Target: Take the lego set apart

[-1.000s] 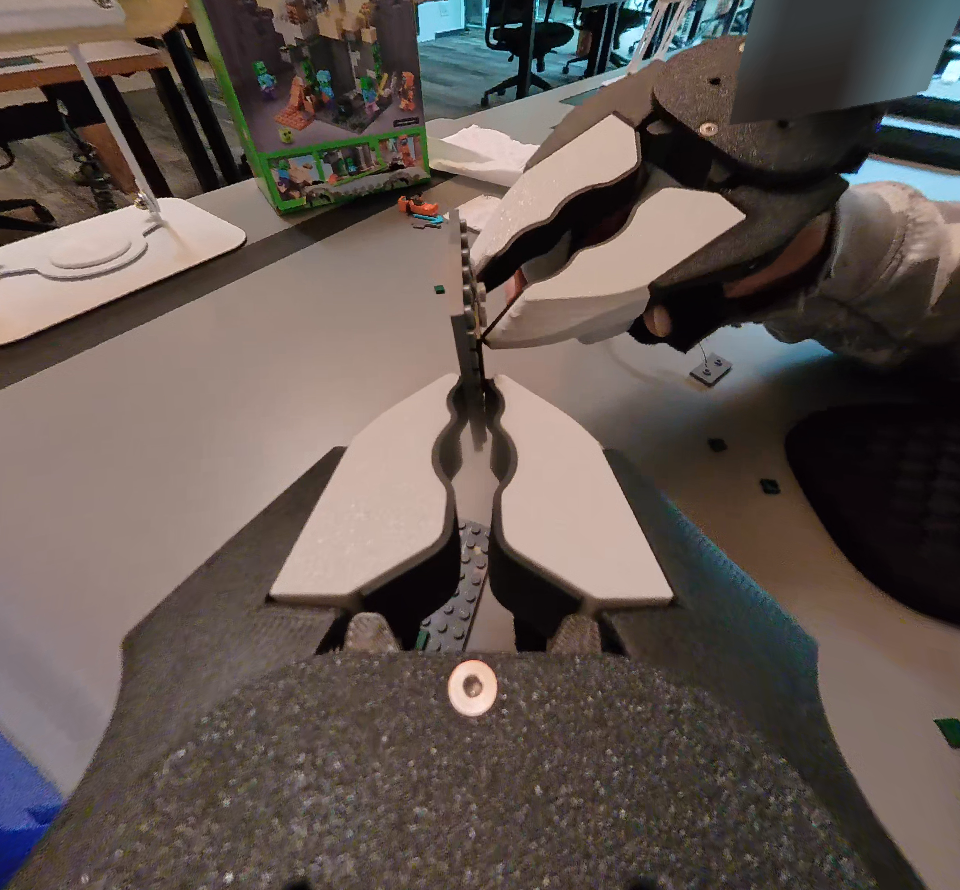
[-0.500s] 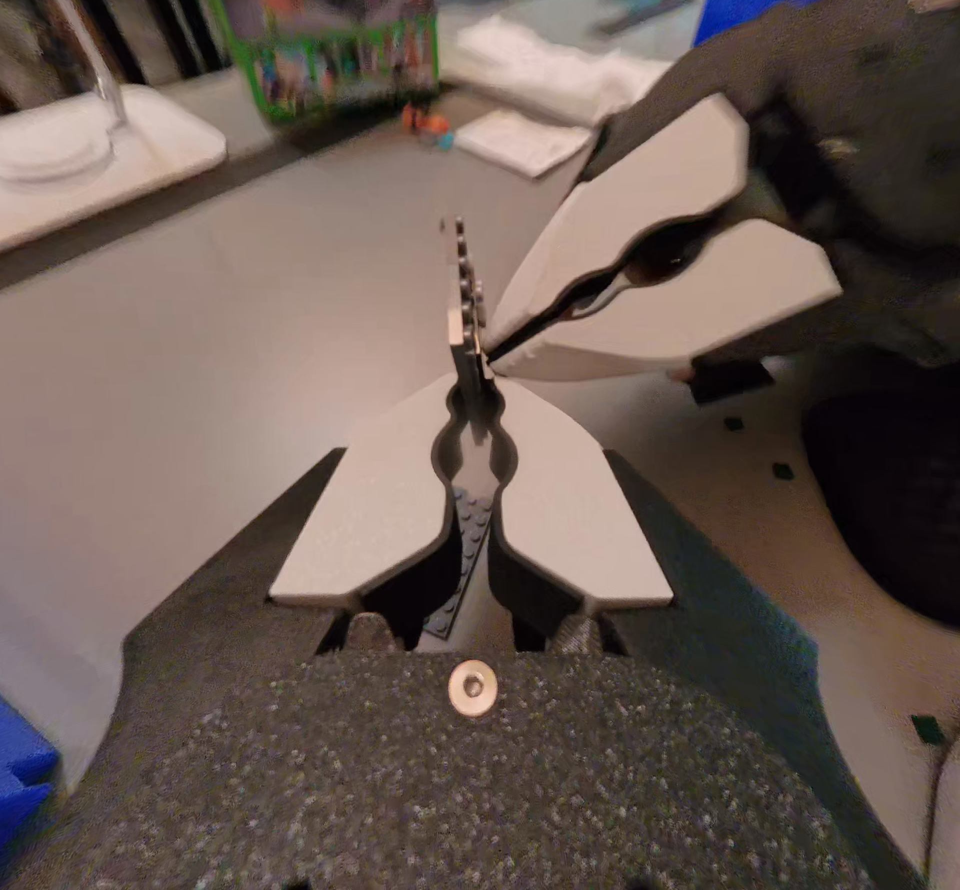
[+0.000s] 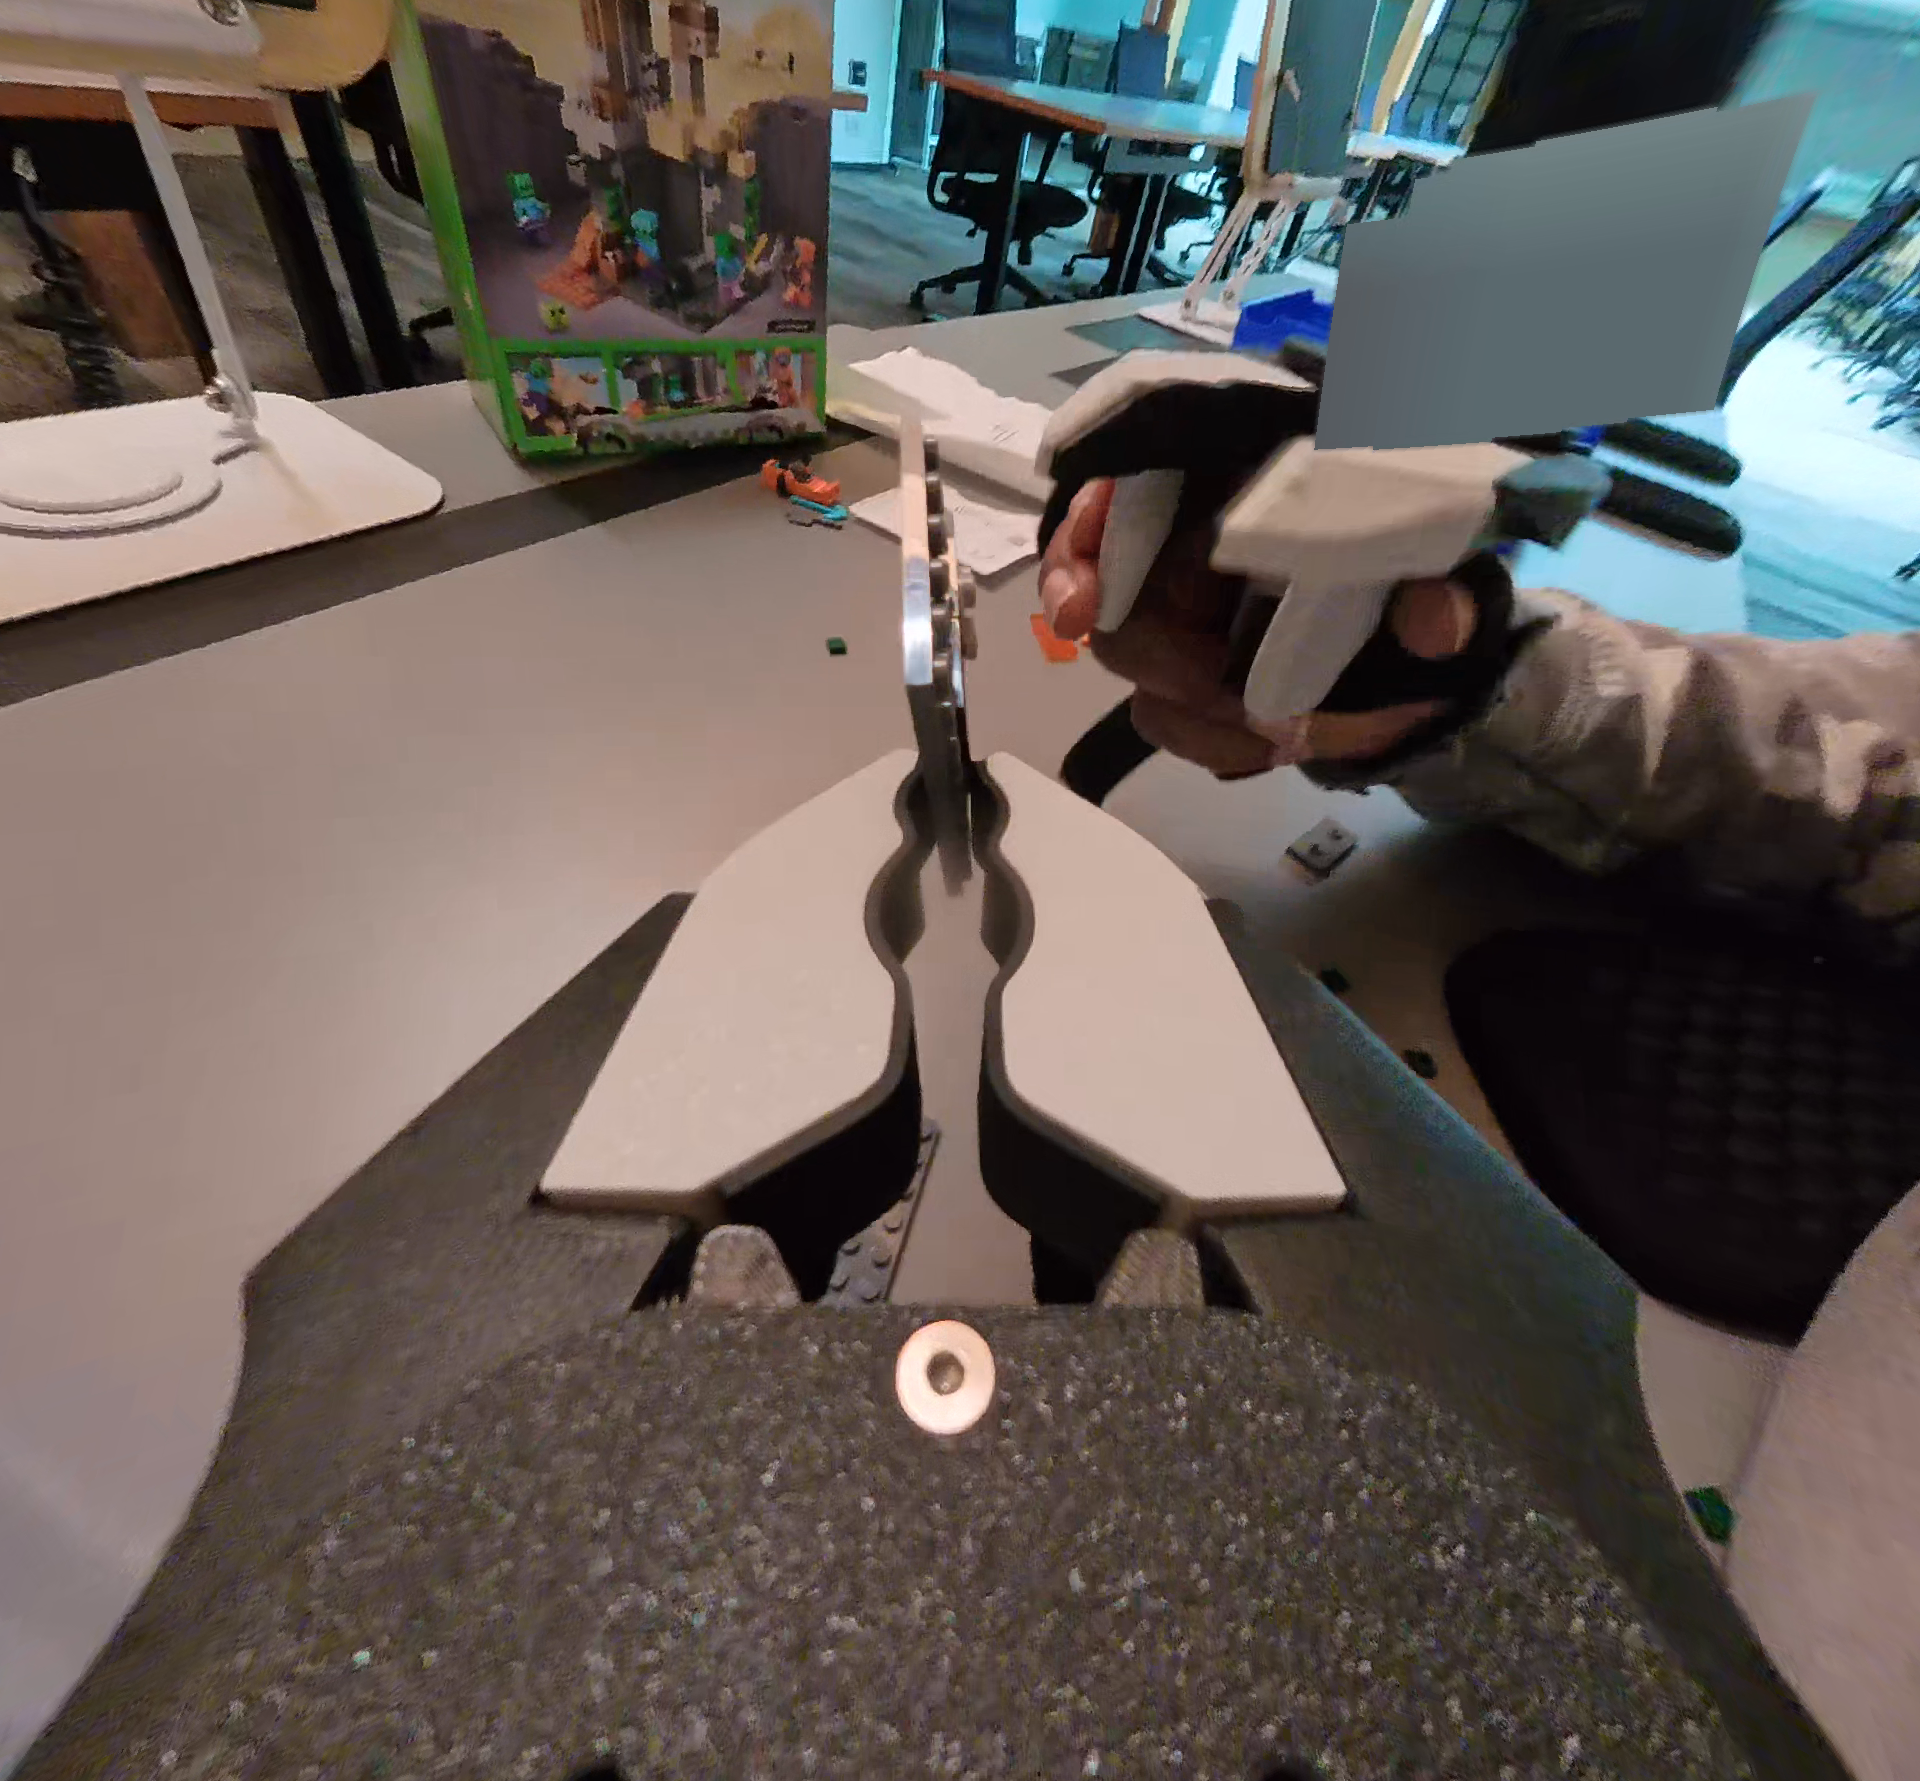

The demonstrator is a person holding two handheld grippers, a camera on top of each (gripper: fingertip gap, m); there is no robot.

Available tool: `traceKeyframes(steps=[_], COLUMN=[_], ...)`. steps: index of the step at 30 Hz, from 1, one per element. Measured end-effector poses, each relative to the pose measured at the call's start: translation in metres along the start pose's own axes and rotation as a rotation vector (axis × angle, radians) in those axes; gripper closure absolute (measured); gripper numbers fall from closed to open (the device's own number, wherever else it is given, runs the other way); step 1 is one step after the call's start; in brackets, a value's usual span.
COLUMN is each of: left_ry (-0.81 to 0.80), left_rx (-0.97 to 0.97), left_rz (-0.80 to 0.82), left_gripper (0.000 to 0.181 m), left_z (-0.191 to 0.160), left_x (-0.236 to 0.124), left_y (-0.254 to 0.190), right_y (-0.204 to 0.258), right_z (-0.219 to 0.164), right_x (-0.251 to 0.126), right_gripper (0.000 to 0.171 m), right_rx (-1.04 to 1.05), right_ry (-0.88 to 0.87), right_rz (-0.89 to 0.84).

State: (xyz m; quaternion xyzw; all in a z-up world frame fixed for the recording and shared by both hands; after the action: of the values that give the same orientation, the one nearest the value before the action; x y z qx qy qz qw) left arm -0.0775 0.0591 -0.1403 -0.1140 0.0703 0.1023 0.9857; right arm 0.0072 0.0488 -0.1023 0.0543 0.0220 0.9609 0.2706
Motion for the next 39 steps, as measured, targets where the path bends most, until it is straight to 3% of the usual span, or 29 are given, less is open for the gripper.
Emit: traceKeyframes(steps=[4, 14, 19, 23, 29, 39], left_ry=[-0.040, -0.080, -0.084, -0.087, -0.073, 0.006], left_rx=[-0.042, -0.107, -0.114, -0.116, -0.088, 0.042], left_rz=[-0.032, -0.102, -0.123, -0.128, -0.117, -0.070], left_gripper=[0.175, 0.175, 0.175, 0.175, 0.175, 0.175], left_z=[0.005, 0.009, 0.009, 0.009, 0.007, -0.002], left_x=[-0.003, -0.006, -0.006, -0.007, -0.007, -0.001], left_y=[-0.003, -0.009, -0.011, -0.011, -0.011, -0.013], right_y=[-0.008, -0.009, -0.009, -0.011, -0.014, -0.001], right_z=[0.011, 0.020, 0.017, 0.012, -0.006, -0.019], right_x=[-0.005, -0.008, -0.006, -0.003, 0.004, 0.007], right_gripper=[0.143, 0.142, 0.141, 0.142, 0.144, 0.157], right_rx=[0.274, 0.557, 0.593, 0.544, 0.164, -0.211], right_ry=[-0.080, -0.124, -0.105, -0.061, 0.131, 0.277], right_rz=[0.089, 0.204, 0.218, 0.181, -0.017, -0.070])
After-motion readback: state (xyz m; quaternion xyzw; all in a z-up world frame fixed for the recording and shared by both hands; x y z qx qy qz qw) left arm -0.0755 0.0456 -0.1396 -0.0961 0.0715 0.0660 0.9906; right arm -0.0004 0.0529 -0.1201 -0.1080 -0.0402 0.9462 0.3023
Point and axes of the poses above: each gripper's, where its closed fingertips meet, x out along the fingers, z out of its top, y = z × x across the jaws, the point moved 4 cm from there along -x, back along the fingers, and after that the axes turned 11 degrees about -z, right-handed, at the moved point
